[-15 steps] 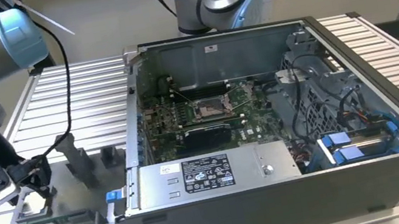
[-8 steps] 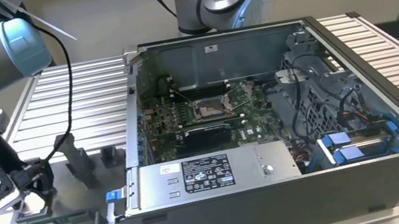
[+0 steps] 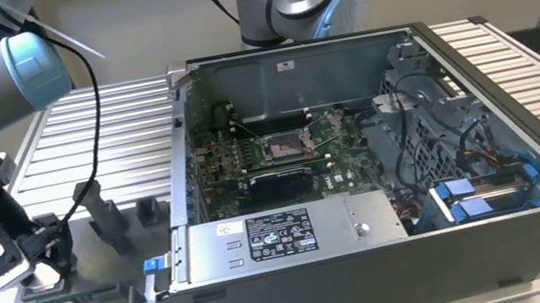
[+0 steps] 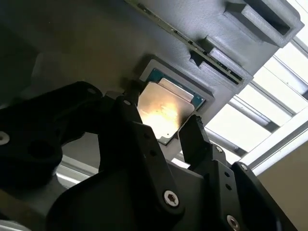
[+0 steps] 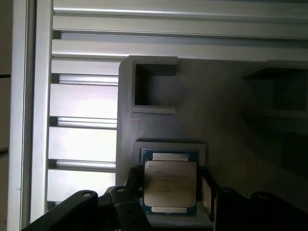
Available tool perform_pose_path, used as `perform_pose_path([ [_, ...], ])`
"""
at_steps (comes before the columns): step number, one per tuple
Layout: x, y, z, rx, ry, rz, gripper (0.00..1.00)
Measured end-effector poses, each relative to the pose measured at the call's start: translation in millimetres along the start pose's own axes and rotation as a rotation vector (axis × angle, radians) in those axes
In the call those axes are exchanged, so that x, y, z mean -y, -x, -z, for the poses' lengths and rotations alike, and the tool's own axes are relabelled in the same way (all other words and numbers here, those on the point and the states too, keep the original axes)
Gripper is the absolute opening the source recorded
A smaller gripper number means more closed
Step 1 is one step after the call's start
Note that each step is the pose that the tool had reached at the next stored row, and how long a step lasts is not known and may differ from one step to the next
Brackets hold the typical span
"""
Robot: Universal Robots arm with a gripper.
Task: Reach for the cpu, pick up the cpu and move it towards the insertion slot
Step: 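Pick up the cpu and move it towards the insertion slot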
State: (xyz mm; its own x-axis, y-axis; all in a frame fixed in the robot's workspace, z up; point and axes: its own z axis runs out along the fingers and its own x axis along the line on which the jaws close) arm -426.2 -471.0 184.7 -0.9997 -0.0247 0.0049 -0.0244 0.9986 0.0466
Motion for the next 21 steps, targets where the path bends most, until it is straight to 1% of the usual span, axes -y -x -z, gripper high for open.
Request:
perform_pose_path([
  [2,0.0,0.0,0.0,0.0,0.0,0.0,0.0],
  [3,0.0,0.1,-0.1,-0.0015,0.0,0.0,0.0],
  [4,-0.2,0.0,2.6,-0.0018,0.0005,0.0,0.0],
  [7,-0.8,-0.1,16.5,-0.0025,0.0001,0.0,0.0],
  [21,-3.7,-0.3,80.4,-0.0025,0.0001,0.0,0.0],
])
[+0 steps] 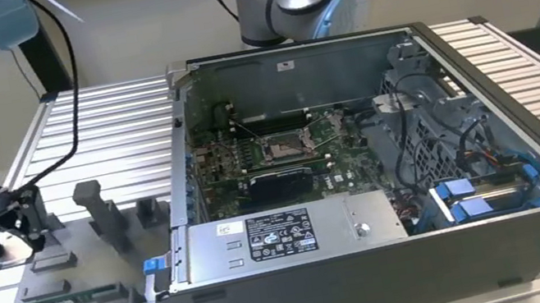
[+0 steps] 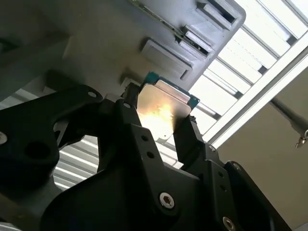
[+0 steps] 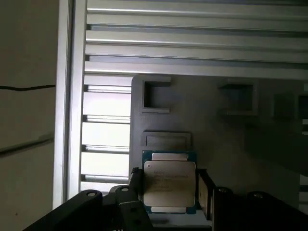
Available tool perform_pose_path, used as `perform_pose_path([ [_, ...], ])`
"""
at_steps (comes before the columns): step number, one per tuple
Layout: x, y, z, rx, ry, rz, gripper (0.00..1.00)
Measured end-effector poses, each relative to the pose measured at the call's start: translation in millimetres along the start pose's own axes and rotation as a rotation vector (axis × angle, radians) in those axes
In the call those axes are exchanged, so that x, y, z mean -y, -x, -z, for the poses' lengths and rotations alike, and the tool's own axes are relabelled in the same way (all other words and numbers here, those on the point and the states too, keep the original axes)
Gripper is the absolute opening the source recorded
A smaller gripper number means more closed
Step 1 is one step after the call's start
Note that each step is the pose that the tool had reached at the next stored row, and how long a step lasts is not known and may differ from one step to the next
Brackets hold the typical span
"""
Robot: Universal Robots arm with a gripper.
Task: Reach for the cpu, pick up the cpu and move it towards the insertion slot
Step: 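Pick up the cpu and move it towards the insertion slot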
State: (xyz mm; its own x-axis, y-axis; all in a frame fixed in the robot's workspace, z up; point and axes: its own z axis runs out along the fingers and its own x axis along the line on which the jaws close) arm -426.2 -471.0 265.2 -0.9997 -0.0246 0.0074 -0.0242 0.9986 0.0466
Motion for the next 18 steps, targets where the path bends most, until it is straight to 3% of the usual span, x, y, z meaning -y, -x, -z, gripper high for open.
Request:
perform_pose_path([
  [18,-3.8,-0.6,81.5,0.0,0.0,0.0,0.0],
])
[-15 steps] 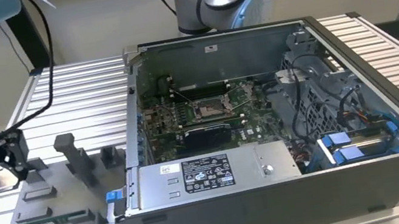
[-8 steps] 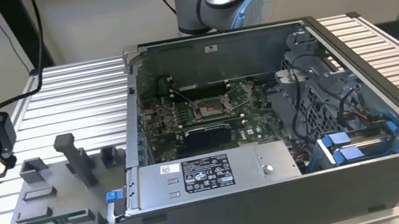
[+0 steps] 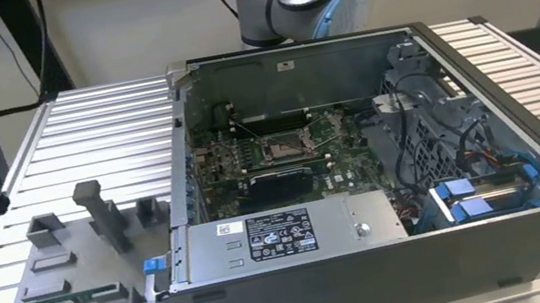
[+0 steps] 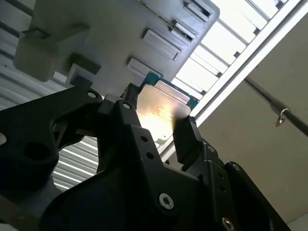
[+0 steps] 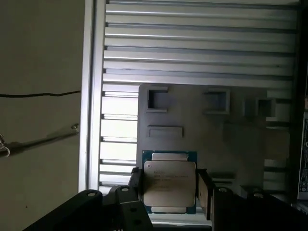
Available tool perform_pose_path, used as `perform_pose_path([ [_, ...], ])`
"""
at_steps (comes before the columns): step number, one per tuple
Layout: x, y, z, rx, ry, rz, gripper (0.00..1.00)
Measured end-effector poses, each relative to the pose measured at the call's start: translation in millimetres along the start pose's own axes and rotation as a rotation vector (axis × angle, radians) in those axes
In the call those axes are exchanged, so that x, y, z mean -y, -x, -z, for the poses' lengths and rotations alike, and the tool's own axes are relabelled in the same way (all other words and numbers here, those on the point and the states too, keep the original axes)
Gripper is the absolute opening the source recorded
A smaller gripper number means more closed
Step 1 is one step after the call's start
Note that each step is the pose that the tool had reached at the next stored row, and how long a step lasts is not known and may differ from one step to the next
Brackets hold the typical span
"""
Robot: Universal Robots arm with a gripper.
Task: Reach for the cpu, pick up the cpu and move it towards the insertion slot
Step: 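Pick up the cpu and move it towards the insertion slot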
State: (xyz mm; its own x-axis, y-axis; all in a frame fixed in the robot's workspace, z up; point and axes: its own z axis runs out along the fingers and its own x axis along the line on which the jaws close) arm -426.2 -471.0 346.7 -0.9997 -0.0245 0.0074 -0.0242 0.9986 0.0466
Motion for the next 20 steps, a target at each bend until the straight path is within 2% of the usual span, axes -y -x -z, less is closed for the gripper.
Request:
perform_pose_path([
  [17,-3.6,-0.6,77.4,0.0,0.0,0.0,0.0],
  [20,-3.6,-0.5,79.0,0.0001,0.0001,0.0,0.0],
])
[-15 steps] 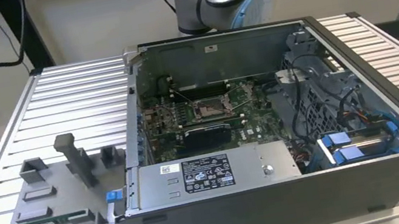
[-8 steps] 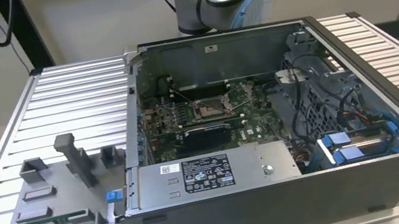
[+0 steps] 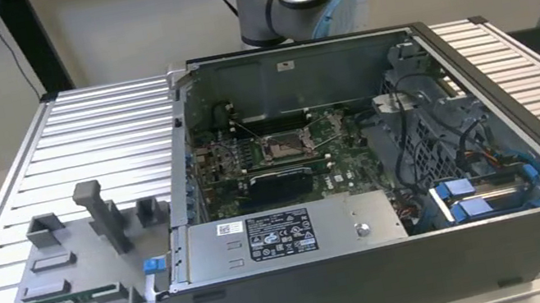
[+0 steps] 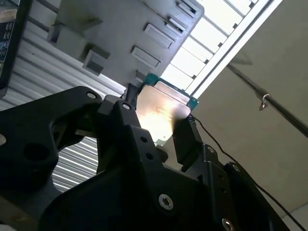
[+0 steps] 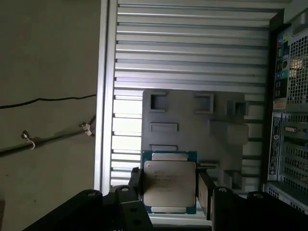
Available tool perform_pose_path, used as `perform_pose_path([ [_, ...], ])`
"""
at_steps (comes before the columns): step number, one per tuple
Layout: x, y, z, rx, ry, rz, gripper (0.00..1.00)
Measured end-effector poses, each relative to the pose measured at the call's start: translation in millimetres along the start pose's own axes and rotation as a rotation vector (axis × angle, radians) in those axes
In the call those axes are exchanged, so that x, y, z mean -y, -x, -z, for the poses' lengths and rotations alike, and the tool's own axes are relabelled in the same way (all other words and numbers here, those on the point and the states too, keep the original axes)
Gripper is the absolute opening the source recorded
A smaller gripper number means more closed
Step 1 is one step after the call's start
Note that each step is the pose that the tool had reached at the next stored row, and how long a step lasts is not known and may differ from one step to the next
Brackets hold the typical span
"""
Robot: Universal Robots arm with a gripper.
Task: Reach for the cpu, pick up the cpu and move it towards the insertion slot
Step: 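Pick up the cpu and move it towards the insertion slot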
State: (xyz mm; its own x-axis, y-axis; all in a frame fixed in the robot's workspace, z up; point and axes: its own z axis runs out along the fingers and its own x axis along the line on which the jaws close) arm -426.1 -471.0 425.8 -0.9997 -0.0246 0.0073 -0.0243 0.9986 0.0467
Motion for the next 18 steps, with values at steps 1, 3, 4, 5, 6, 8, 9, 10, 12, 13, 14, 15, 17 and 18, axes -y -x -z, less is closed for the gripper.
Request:
perform_pose_path([
  [1,0.0,0.1,0.0,0.0001,0.0001,0.0,0.0],
  [3,0.1,6.1,0.2,-0.0009,-0.0001,0.0,0.0],
  [4,0.2,9.3,0.2,-0.0009,-0.0001,0.0,0.0],
  [5,0.4,13.8,0.1,-0.001,0.0001,0.0,0.0],
  [6,0.4,18.3,0.3,-0.0016,-0.0001,0.0,0.0],
  [8,0.6,27.4,0.3,-0.0023,0.0001,0.0,0.0],
  [9,0.7,31.9,0.4,-0.0031,-0.0001,0.0,0.0],
  [10,0.9,36.5,0.4,-0.0036,0.0001,0.0,0.0],
  [12,1.1,45.5,0.5,-0.005,0.0001,0.0,0.0],
  [13,1.2,50.0,0.5,-0.0056,0.0,0.0,0.0],
  [14,1.3,54.5,0.5,-0.0062,0.0001,0.0,0.0],
  [15,1.4,59.1,0.5,-0.0067,0.0002,0.0,0.0],
  [17,1.6,68.0,0.6,-0.008,0.0002,0.0,0.0],
  [18,1.8,72.6,0.7,-0.0087,0.0001,0.0,0.0],
])
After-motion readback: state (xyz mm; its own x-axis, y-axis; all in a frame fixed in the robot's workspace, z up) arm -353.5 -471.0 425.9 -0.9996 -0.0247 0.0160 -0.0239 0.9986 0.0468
